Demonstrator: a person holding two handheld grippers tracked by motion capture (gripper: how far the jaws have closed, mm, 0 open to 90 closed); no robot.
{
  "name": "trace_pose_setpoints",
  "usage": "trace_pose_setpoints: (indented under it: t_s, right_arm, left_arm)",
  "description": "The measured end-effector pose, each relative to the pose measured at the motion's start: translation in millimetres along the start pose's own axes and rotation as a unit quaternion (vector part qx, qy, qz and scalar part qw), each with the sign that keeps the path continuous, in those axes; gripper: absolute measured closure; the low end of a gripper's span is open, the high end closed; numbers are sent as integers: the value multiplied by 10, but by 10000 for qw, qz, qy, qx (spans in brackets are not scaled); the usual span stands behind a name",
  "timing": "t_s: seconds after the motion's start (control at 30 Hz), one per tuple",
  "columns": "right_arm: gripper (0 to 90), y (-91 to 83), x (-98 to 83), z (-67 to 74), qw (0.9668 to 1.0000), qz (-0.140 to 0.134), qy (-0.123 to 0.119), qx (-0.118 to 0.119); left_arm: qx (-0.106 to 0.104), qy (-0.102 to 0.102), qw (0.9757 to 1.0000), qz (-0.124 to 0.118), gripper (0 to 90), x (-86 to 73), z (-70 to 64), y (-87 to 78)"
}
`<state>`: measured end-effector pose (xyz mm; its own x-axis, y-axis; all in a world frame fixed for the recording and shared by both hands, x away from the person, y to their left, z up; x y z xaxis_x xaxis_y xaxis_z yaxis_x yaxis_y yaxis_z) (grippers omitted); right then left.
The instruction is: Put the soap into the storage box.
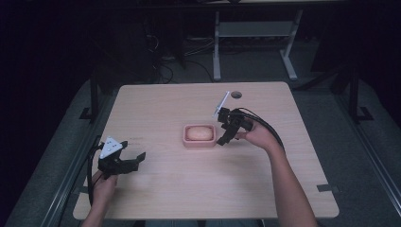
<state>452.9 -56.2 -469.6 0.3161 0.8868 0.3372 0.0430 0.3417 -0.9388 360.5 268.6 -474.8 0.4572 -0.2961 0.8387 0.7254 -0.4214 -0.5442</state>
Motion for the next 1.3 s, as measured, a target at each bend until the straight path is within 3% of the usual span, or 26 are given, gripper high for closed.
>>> trace_pose_setpoints:
  t_s: [1.3]
  right_arm:
    - [208,-78,-605,171,9990,-304,314,-80]
  left_arm:
    - [26,10,10000,80,142,-21,4,2]
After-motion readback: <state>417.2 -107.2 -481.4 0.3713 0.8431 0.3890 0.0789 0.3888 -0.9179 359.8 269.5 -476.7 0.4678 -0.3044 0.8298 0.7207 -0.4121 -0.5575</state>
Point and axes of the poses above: each handheld gripper's, and its own axes: y roughly forward along the jaws, x roughly out of its top, z roughly to its left, the point moved 8 cm from there along y, roughly forward along the jaws, and after that the axes turned 3 degrees about z, right-handed, at the moved point
